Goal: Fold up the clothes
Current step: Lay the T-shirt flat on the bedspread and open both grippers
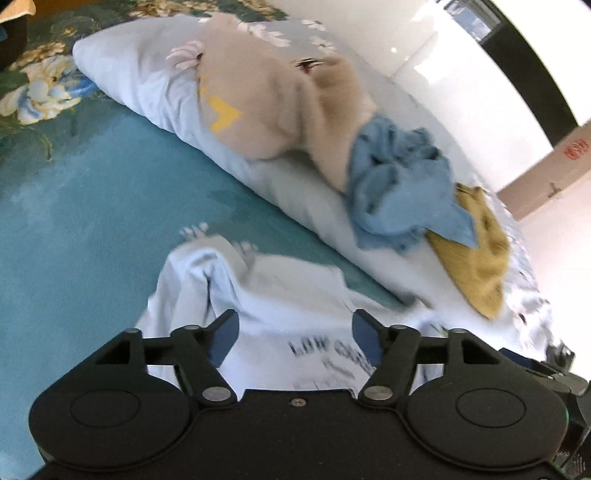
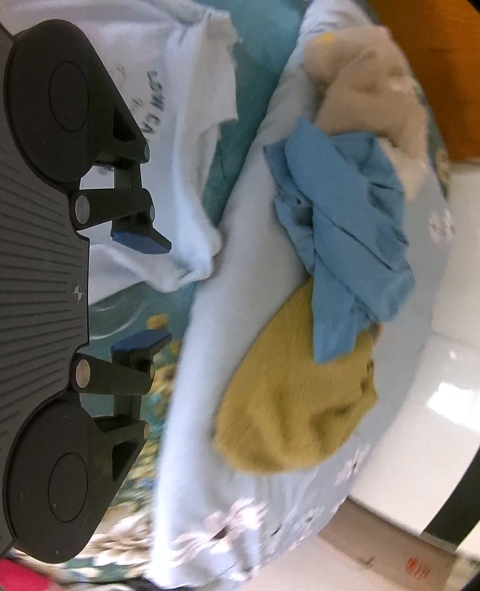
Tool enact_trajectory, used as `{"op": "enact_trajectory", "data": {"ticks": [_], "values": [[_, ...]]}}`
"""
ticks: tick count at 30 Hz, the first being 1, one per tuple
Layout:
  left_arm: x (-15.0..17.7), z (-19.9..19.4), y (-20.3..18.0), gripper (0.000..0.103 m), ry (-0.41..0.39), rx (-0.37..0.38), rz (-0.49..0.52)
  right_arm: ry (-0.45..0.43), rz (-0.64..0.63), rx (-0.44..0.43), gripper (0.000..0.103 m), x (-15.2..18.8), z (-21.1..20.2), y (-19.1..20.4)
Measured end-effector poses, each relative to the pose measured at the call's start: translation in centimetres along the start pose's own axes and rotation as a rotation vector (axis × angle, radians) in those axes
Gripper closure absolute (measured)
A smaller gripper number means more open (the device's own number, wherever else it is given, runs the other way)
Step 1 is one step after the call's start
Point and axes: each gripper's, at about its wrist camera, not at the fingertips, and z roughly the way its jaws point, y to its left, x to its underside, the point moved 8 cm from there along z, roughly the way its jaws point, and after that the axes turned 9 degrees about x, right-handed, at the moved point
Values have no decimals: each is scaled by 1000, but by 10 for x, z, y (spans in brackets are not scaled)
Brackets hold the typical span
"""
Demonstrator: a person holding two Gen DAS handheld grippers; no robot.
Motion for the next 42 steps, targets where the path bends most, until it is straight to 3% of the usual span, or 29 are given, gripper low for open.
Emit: {"op": "enact_trajectory", "data": {"ticks": [5, 9, 13, 19, 27, 30, 32, 34, 37, 40, 42], "values": [[61, -28, -25, 28, 109, 22, 35, 63, 19, 46, 59, 81, -49, -44], [120, -35, -39, 27, 244, 20, 63, 202, 54, 61, 59, 159, -66, -80], [169, -35, -61, 26, 345, 6, 111, 310, 168, 73, 59, 220, -73, -116], [214, -28, -95, 22, 380, -45, 120, 385, 270, 15, 59, 284, -77, -144], [255, -8, -140, 22, 417, -75, 89, 382, 321, -221, 59, 295, -74, -130], [263, -2, -153, 21, 429, -75, 89, 378, 293, -246, 59, 297, -69, -123], [267, 1, -160, 21, 441, -75, 100, 395, 311, -266, 65, 298, -64, -121], [270, 2, -167, 21, 445, -76, 105, 402, 342, -312, 85, 296, -61, -119], [268, 2, -169, 21, 436, -84, 96, 370, 306, -344, 98, 284, -64, -121], [263, 0, -164, 21, 426, -92, 26, 325, 247, -349, 99, 270, -66, -126], [259, -2, -163, 21, 409, -88, -34, 256, 170, -270, 100, 253, -65, -144]]}}
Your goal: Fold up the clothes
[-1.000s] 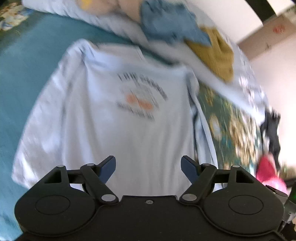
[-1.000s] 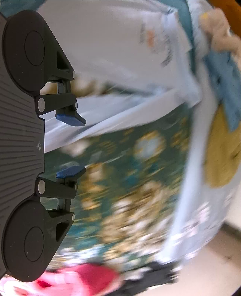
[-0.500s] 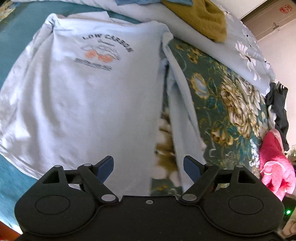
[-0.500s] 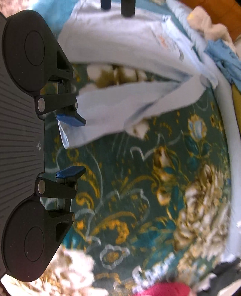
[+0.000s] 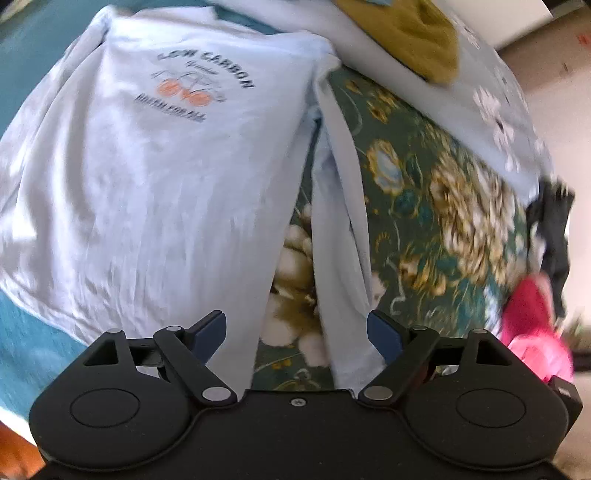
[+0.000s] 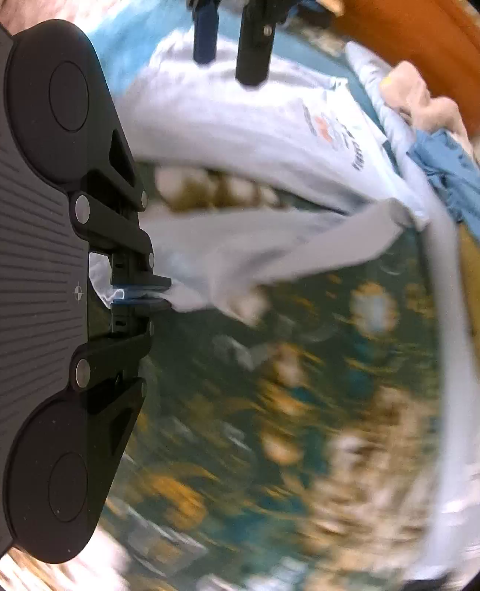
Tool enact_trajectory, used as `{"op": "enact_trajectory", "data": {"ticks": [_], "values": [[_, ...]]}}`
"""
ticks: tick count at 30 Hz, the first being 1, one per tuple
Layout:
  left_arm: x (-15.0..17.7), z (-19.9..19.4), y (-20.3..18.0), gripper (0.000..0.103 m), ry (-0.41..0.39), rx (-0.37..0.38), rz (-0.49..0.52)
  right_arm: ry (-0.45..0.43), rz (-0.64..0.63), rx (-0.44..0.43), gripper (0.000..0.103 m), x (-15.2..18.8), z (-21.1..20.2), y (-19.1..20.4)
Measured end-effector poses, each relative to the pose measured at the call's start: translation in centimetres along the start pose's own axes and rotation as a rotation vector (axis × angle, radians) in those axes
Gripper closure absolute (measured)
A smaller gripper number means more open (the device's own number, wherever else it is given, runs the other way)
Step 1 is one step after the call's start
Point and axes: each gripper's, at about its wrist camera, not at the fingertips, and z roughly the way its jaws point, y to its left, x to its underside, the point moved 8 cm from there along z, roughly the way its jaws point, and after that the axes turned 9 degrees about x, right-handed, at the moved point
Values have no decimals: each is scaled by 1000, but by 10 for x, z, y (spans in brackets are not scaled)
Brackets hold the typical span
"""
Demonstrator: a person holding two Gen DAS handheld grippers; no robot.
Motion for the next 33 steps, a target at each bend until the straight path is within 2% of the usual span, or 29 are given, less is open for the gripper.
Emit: {"op": "enact_trajectory", "data": {"ticks": [6, 10, 13, 16, 21, 26, 27, 28, 29, 30, 33], "values": [[-9, -9, -1, 21, -37, 1, 1, -173, -21, 218, 100, -72, -29, -74], [-10, -10, 4, 20, -41, -6, -9, -215, 48, 325, 100, -99, -37, -128], [-7, -9, 12, 20, -36, -15, -30, -172, 112, 350, 100, -98, -18, -155], [-4, -7, 17, 20, -28, -22, -44, -67, 151, 353, 100, -84, 21, -166], [-4, -9, 25, 20, -29, -35, -53, 38, 121, 375, 100, -59, 62, -153], [-11, -13, 34, 20, -47, -44, -72, 67, 69, 406, 99, -53, 65, -141], [-13, -15, 35, 20, -57, -43, -73, 55, 76, 410, 93, -56, 61, -140], [-16, -18, 37, 20, -68, -43, -75, 40, 88, 415, 78, -59, 55, -140], [-20, -22, 39, 20, -82, -42, -77, 20, 103, 416, 71, -62, 48, -140], [-23, -25, 41, 20, -95, -41, -81, -7, 118, 412, 59, -65, 39, -139], [-33, -42, 48, 20, -142, -33, -81, -88, 148, 414, 54, -65, 8, -124]]}}
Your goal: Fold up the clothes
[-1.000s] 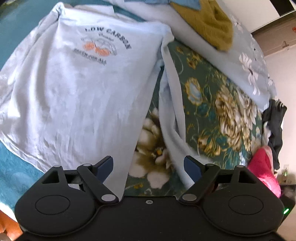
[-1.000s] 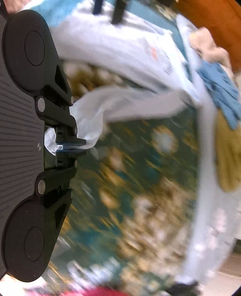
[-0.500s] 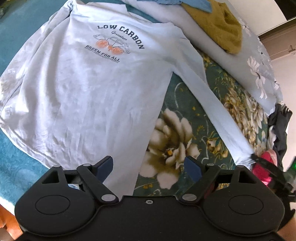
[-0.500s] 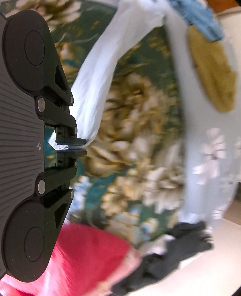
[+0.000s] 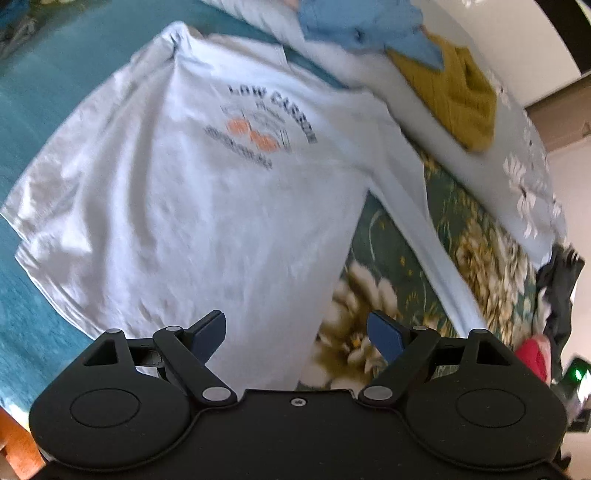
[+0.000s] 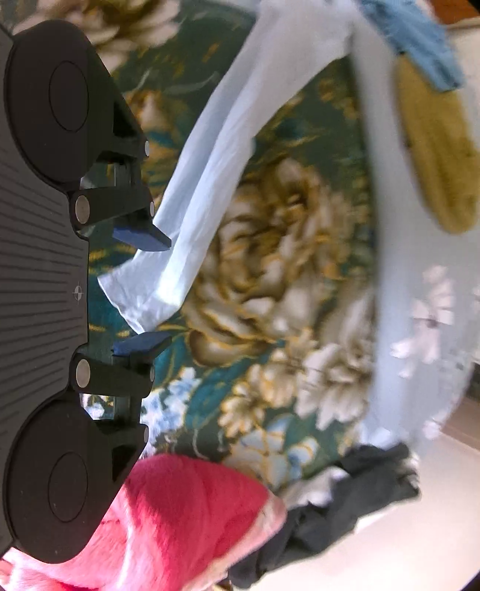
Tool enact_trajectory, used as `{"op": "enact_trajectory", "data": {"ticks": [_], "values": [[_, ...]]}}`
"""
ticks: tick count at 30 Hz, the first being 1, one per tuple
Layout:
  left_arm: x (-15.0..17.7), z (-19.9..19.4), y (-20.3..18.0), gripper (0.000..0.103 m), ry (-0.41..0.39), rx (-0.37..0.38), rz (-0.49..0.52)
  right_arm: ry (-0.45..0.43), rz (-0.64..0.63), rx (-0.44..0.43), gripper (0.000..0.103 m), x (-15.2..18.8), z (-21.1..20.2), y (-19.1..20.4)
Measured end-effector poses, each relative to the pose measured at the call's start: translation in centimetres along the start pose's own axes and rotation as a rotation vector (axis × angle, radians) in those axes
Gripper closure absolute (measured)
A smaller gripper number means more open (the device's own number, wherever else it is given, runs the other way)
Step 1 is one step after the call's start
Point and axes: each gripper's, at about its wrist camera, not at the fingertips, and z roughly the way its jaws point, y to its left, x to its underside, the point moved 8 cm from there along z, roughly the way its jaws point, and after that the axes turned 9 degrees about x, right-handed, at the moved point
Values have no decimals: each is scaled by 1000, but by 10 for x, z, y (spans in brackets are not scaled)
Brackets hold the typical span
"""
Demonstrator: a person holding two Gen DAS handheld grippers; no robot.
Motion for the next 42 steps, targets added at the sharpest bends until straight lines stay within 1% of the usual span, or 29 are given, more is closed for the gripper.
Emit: {"op": "enact_trajectory", "data": {"ticks": [1, 3, 5, 6, 9, 11, 13, 15, 17, 19, 21, 24, 26, 29, 32, 37, 39, 42], "values": [[-4, -6, 3, 20, -13, 1, 9, -20, 6, -4, 49, 2, -13, 4], [-12, -18, 10, 19, -38, 4, 45, -41, 16, -34, 44, 12, -39, 19], [-16, -30, 21, 17, -57, -4, 109, -39, 16, -90, 44, 31, -64, 44], [-18, -36, 26, 16, -67, -12, 149, -32, 7, -114, 43, 42, -75, 58], [-18, -56, 47, 16, -104, -69, 337, -8, -48, -188, 43, 85, -106, 109], [-16, -70, 65, 12, -141, -122, 488, 11, -91, -215, 42, 113, -122, 139], [-10, -81, 86, 6, -190, -189, 631, 24, -108, -221, 43, 137, -136, 164], [-2, -88, 109, 5, -220, -254, 760, 37, -106, -222, 43, 161, -146, 183], [7, -87, 131, 4, -211, -312, 839, 51, -119, -211, 45, 178, -149, 197], [14, -85, 152, 4, -199, -366, 911, 56, -144, -183, 49, 193, -151, 208], [19, -81, 170, 4, -182, -387, 929, 58, -154, -156, 53, 200, -148, 214], [21, -75, 189, 4, -189, -412, 920, 52, -142, -133, 59, 203, -140, 216], [22, -70, 199, 4, -202, -427, 905, 17, -141, -122, 60, 200, -138, 217], [21, -64, 209, 4, -224, -436, 866, -23, -158, -144, 60, 195, -134, 224], [24, -59, 213, 4, -242, -430, 838, -60, -194, -166, 60, 193, -134, 233], [32, -54, 211, 4, -264, -412, 842, -133, -253, -179, 60, 193, -141, 242], [35, -52, 212, 4, -263, -412, 850, -156, -269, -158, 60, 192, -140, 243], [38, -49, 214, 4, -267, -416, 854, -181, -268, -119, 64, 188, -133, 243]]}}
